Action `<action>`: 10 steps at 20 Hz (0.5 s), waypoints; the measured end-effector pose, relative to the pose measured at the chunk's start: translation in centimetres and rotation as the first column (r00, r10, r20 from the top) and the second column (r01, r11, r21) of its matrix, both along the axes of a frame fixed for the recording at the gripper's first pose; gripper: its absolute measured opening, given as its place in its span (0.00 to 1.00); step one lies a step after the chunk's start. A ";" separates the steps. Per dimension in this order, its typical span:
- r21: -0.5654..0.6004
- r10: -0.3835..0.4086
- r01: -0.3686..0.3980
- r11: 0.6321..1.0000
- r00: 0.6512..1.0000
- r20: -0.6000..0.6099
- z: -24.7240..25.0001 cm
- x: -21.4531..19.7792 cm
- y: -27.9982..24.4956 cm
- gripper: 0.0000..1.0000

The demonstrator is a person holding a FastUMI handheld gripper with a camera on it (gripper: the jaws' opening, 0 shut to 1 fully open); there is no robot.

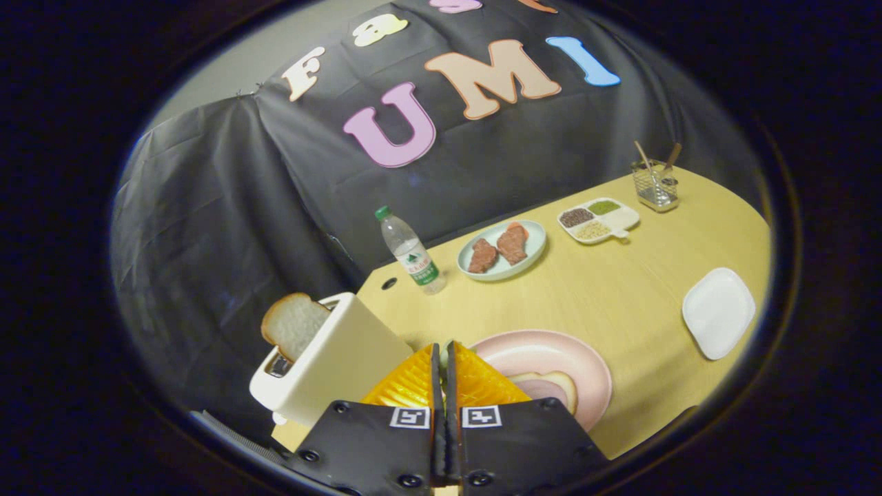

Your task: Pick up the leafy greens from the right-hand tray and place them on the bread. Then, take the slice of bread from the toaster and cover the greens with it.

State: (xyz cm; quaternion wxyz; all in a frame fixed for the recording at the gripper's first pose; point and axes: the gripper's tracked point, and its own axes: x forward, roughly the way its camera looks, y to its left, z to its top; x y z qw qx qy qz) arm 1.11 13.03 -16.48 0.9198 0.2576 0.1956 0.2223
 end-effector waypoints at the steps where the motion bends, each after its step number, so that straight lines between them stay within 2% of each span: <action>1: -0.008 -0.015 0.015 1.000 1.000 -0.008 -0.7 0.2 -0.5 0.03; 10: -0.062 -0.127 0.122 0.991 0.989 -0.080 -5.9 1.5 -5.4 0.03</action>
